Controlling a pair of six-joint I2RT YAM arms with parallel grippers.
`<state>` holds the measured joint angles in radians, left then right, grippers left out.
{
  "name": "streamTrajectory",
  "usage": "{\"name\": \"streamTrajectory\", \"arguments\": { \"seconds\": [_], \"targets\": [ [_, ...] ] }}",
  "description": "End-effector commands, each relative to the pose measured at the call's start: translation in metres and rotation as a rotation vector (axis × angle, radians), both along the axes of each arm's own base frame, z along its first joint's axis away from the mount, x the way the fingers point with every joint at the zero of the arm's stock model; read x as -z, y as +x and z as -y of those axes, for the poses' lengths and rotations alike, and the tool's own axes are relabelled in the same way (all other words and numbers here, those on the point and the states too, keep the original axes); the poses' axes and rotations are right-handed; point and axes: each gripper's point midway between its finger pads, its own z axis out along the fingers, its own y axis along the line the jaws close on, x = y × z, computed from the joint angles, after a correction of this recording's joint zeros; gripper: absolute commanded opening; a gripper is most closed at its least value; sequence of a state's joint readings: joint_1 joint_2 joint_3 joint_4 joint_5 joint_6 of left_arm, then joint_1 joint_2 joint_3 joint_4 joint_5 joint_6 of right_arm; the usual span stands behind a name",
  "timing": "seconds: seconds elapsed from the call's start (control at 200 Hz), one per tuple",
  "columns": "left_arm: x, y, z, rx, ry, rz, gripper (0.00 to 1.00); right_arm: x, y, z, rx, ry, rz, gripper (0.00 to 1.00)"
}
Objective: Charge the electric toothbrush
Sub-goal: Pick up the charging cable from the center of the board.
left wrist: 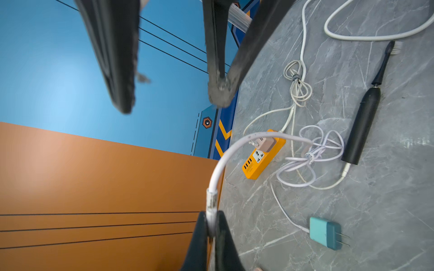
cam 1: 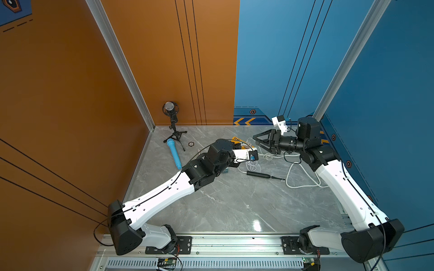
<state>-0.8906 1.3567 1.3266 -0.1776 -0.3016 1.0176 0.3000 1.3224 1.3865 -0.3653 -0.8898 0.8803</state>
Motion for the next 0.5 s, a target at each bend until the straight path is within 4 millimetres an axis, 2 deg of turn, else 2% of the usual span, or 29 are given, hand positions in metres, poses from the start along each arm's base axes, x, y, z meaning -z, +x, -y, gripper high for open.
{"name": "streamTrajectory", "arguments": {
  "seconds": [0.0,0.115,0.17,0.335,0.495],
  "targets": [
    [-0.03,0.003,0.012,0.067,-0.04,0.096,0.0,-0.006,0.005,-0.008,-0.019,0.012,0.014,0.59],
    [-0.035,0.005,0.015,0.077,-0.055,0.106,0.0,0.006,0.009,-0.013,-0.017,0.004,-0.028,0.55],
    [-0.036,0.006,0.016,0.084,-0.056,0.106,0.0,0.007,0.005,-0.021,-0.043,0.007,-0.031,0.43],
    [-0.035,0.017,0.017,0.07,-0.04,0.11,0.0,0.006,0.001,-0.033,-0.055,0.024,-0.051,0.22],
    [-0.034,0.015,0.021,0.099,-0.055,0.099,0.0,0.011,0.005,-0.03,-0.018,0.021,-0.073,0.19]
  ]
}}
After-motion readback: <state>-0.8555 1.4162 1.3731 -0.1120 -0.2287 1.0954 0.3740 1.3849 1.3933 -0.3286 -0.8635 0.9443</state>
